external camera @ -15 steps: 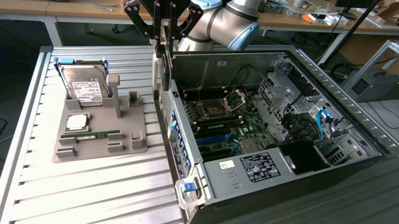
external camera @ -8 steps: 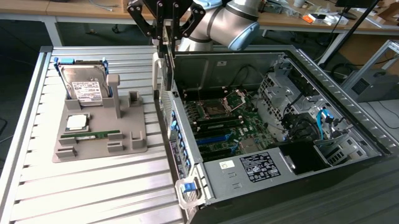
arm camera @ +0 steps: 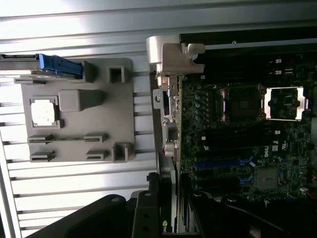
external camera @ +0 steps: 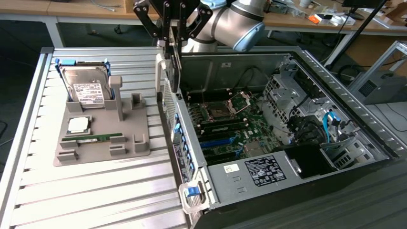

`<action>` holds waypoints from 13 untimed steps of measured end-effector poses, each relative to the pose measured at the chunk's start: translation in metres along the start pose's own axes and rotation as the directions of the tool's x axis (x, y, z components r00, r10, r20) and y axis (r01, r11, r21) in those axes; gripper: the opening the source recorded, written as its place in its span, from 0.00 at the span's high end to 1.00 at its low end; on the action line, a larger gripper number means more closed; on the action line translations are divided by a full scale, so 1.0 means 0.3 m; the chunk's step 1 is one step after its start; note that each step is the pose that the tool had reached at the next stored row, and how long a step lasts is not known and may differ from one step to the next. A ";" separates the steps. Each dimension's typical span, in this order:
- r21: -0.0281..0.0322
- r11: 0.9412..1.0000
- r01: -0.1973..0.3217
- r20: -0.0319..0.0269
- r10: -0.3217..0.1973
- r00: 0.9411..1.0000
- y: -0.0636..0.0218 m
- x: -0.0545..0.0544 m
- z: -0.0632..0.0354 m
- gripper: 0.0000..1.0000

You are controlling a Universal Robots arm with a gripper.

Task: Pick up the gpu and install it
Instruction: 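Pick up the gpu and move the gpu toward the slot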

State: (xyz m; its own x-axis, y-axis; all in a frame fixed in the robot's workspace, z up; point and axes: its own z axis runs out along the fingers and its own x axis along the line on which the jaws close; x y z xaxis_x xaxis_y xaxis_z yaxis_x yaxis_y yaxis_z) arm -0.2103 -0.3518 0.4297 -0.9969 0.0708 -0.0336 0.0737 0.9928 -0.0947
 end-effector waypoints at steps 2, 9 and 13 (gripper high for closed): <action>0.000 1.000 0.000 0.000 0.000 1.000 0.000 -0.005 0.000 0.73; 0.001 1.000 0.000 0.000 0.000 1.000 0.002 -0.023 0.001 0.73; 0.002 1.000 0.000 0.000 0.000 1.000 0.003 -0.037 0.001 0.73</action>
State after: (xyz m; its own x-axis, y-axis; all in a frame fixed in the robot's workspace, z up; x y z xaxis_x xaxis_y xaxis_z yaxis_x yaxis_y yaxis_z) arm -0.1992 -0.3518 0.4297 -0.9969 0.0708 -0.0337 0.0737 0.9926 -0.0963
